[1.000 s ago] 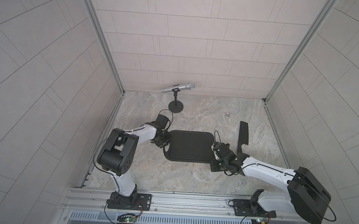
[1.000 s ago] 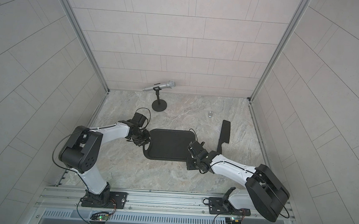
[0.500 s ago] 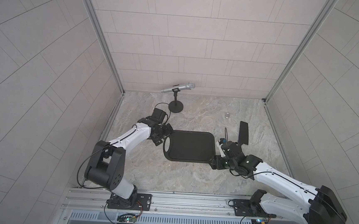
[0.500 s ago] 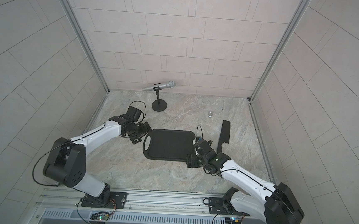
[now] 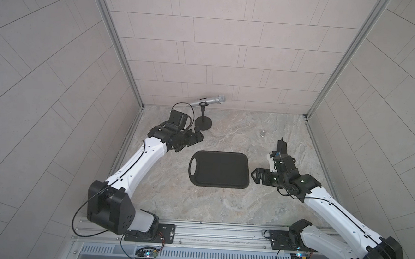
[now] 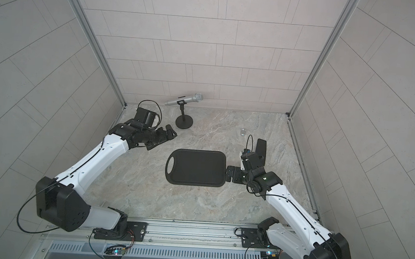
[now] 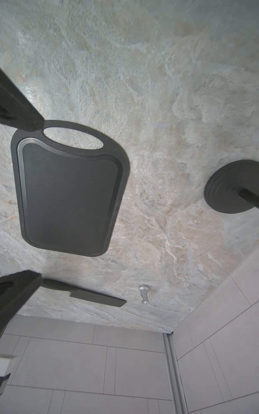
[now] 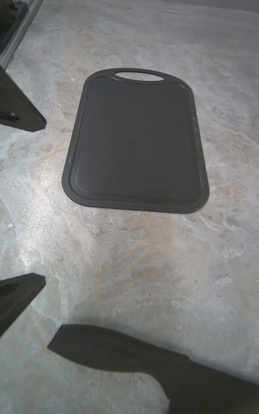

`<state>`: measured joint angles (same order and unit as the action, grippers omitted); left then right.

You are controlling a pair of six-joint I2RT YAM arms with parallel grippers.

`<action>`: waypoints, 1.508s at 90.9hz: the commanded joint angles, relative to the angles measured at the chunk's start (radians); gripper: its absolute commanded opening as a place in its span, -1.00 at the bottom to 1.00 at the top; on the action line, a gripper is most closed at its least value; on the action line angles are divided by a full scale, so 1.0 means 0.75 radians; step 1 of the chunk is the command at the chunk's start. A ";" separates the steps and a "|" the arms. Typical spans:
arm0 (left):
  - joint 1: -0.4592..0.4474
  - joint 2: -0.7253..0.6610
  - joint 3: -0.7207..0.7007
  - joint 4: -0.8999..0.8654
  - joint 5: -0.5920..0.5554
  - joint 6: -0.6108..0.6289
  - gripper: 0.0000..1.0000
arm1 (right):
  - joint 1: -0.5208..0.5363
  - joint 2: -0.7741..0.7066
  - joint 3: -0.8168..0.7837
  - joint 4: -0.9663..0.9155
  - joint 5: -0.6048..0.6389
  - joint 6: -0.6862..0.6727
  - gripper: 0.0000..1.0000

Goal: Align the knife with the edge of the cutting board
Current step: Adjust the knife at the center of the board.

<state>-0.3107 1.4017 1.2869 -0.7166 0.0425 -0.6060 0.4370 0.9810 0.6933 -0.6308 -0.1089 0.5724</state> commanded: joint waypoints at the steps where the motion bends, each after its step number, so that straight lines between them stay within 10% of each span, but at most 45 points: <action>1: -0.024 -0.031 0.050 -0.091 -0.120 0.113 1.00 | -0.055 0.015 0.039 -0.054 -0.024 -0.014 1.00; 87: -0.192 -0.305 -0.194 0.055 -0.457 0.272 1.00 | -0.357 0.255 0.151 -0.155 0.088 -0.074 1.00; 137: -0.236 -0.177 -0.213 0.080 -0.374 0.196 1.00 | -0.445 0.494 0.125 -0.085 0.047 -0.083 1.00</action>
<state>-0.4847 1.2472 1.1339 -0.6594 -0.2779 -0.4385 0.1162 1.3174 0.7856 -0.7216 -0.0662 0.5049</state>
